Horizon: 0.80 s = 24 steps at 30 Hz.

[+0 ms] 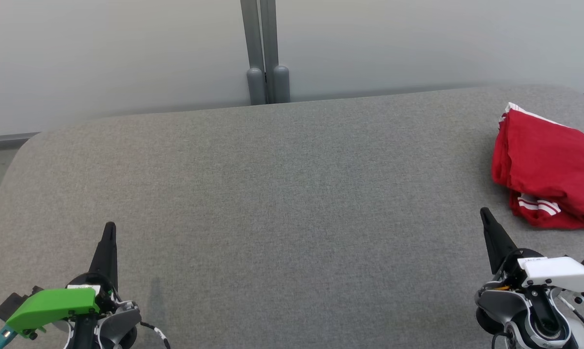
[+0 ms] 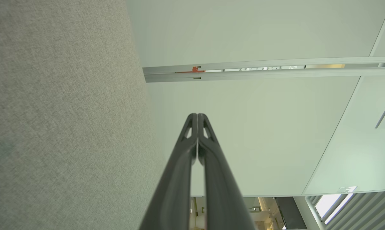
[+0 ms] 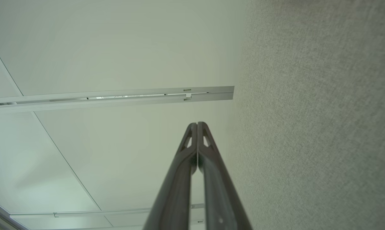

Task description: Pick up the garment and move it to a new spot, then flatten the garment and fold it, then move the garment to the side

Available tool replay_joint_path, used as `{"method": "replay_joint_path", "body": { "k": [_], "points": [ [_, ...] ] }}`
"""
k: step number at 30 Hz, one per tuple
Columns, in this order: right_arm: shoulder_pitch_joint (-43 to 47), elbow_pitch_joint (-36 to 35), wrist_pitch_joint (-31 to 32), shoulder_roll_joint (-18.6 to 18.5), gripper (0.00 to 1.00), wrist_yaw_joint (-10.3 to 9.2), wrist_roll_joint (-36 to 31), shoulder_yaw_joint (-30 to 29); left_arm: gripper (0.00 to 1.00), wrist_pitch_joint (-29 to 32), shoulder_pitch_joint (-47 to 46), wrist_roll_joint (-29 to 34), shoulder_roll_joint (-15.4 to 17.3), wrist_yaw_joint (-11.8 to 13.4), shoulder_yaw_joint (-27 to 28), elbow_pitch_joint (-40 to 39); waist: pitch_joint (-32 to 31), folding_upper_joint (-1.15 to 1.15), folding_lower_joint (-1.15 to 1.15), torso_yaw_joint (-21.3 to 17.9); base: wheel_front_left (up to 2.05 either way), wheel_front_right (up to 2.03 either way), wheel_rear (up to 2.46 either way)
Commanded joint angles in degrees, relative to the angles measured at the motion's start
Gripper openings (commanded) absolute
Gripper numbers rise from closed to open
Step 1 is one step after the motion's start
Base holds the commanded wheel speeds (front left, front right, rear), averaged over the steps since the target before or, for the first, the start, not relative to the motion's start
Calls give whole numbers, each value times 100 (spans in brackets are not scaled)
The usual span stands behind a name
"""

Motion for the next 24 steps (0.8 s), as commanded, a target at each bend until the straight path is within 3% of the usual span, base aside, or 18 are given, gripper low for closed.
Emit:
{"method": "replay_joint_path", "body": {
  "k": [1,24],
  "points": [
    [-34,7,19,-26,0,4,40,-5,0,25,-73,32,5,-19,19,-8,0,0,0,0,0,0,0],
    [-34,7,19,-25,0,4,40,-5,0,26,-73,35,4,-19,21,-8,0,0,0,0,0,0,0]
  ]
}}
